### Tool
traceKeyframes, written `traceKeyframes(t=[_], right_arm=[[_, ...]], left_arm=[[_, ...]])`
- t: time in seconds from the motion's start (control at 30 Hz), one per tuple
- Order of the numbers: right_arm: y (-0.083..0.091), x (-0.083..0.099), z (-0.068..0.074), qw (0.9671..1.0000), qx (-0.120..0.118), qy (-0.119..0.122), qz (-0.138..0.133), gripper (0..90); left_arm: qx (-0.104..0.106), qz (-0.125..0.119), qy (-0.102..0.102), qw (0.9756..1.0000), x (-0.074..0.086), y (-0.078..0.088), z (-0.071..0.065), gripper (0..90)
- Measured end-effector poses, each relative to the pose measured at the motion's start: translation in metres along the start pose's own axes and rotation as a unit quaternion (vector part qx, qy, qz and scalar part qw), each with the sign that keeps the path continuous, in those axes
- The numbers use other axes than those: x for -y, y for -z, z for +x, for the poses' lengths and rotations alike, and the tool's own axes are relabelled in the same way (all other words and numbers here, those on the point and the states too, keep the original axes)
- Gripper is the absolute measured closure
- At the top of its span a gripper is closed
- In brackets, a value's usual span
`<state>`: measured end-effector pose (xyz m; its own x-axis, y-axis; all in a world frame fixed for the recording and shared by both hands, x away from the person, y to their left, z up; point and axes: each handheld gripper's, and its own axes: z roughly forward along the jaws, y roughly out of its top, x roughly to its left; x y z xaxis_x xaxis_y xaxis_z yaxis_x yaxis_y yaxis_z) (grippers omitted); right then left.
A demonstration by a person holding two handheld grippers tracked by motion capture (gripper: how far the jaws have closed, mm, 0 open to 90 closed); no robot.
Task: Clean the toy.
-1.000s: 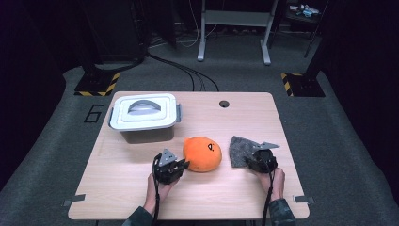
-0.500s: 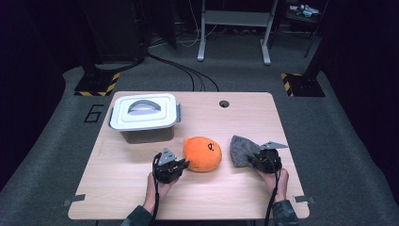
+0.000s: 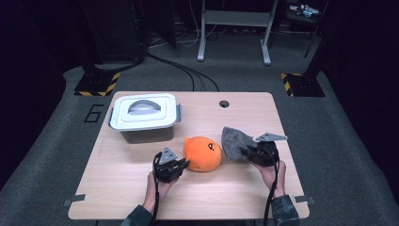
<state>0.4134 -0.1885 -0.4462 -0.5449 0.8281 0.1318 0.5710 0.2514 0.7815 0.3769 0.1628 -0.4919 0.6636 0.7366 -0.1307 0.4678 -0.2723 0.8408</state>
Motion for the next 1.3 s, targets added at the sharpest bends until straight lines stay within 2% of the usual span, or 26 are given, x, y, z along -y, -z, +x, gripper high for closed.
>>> traceKeyframes(t=[0.23, 0.47, 0.57, 0.6, 0.7, 0.77, 0.87, 1.07, 1.17, 1.3], right_arm=[[-0.002, -0.018, 0.022, 0.999, -0.035, 0.026, 0.001, 71.4], [-0.011, -0.033, 0.04, 0.9972, -0.057, 0.048, 0.007, 71.0], [-0.016, -0.04, 0.047, 0.9963, -0.062, 0.057, 0.013, 70.8], [-0.018, -0.043, 0.049, 0.996, -0.064, 0.06, 0.015, 70.7], [-0.024, -0.05, 0.056, 0.995, -0.07, 0.067, 0.026, 70.6], [-0.028, -0.054, 0.06, 0.9937, -0.073, 0.079, 0.03, 70.5], [-0.033, -0.059, 0.066, 0.9926, -0.076, 0.087, 0.039, 70.3], [-0.038, -0.068, 0.074, 0.9909, -0.083, 0.093, 0.051, 69.8], [-0.042, -0.071, 0.075, 0.9897, -0.086, 0.102, 0.052, 69.5], [-0.049, -0.072, 0.079, 0.9886, -0.092, 0.1, 0.065, 68.3]], left_arm=[[-0.005, 0.001, -0.011, 0.9999, -0.002, 0.0, -0.001, 81.0], [-0.003, 0.001, -0.015, 0.9999, -0.004, -0.001, -0.001, 81.0], [-0.003, 0.002, -0.012, 0.9999, -0.005, -0.002, -0.002, 81.0], [-0.004, 0.003, -0.021, 0.9998, -0.006, -0.001, -0.001, 81.0], [-0.003, 0.003, -0.018, 0.9998, -0.007, -0.002, -0.002, 81.0], [-0.001, 0.005, -0.018, 0.9998, -0.007, -0.002, -0.003, 81.0], [-0.001, 0.008, -0.026, 0.9996, -0.008, -0.002, -0.002, 81.0], [-0.001, 0.009, -0.026, 0.9996, -0.008, -0.002, -0.001, 80.9], [0.002, 0.009, -0.02, 0.9998, -0.009, -0.002, -0.002, 80.9], [0.001, 0.009, -0.023, 0.9997, -0.01, -0.003, -0.002, 80.9]])
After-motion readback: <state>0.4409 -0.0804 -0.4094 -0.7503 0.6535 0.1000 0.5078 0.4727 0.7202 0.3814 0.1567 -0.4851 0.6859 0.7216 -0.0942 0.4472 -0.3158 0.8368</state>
